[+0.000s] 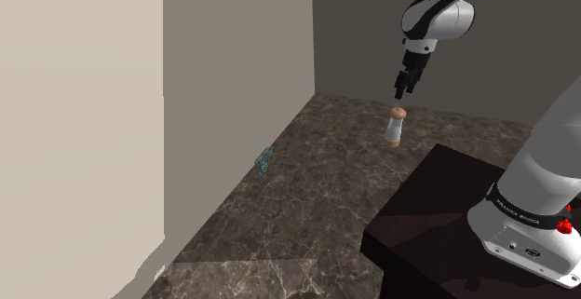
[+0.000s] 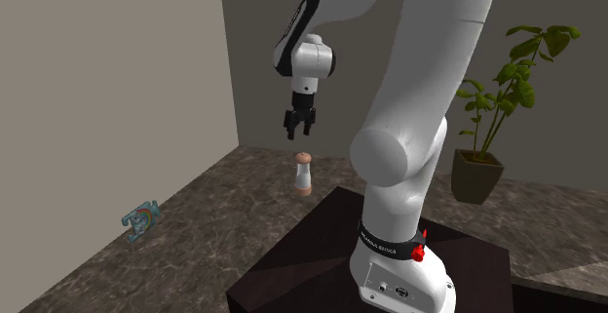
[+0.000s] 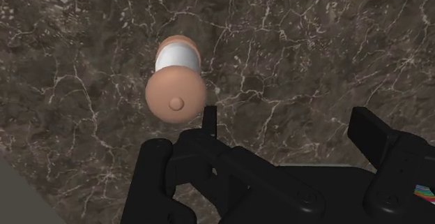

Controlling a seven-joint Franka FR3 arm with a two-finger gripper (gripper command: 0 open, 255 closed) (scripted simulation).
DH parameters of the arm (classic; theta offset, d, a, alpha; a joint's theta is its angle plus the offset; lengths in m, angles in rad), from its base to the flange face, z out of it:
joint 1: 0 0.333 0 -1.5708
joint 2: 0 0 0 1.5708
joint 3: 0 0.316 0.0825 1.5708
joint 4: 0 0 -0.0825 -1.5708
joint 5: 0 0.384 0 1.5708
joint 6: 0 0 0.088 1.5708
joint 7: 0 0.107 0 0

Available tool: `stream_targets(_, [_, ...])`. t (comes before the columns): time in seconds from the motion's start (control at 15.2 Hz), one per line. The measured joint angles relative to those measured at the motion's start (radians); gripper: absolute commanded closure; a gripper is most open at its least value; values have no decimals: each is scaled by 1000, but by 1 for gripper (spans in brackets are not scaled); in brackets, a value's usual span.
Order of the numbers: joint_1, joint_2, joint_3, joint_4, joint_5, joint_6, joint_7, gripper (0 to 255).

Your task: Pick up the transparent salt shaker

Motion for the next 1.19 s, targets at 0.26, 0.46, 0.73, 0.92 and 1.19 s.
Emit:
stream_targets(0.26, [-13, 168, -32, 71, 121, 51, -153, 0])
stream_targets(0.46, [-53, 310, -30, 147, 226, 70, -277, 0])
stream_targets(0.73, [-87, 404, -9, 196, 296, 87, -351, 0])
stream_targets(0.92, [-97, 439, 7, 197, 328, 114, -376, 0])
stream_targets(1.19, [-113, 484, 27, 204, 367, 144, -409, 255])
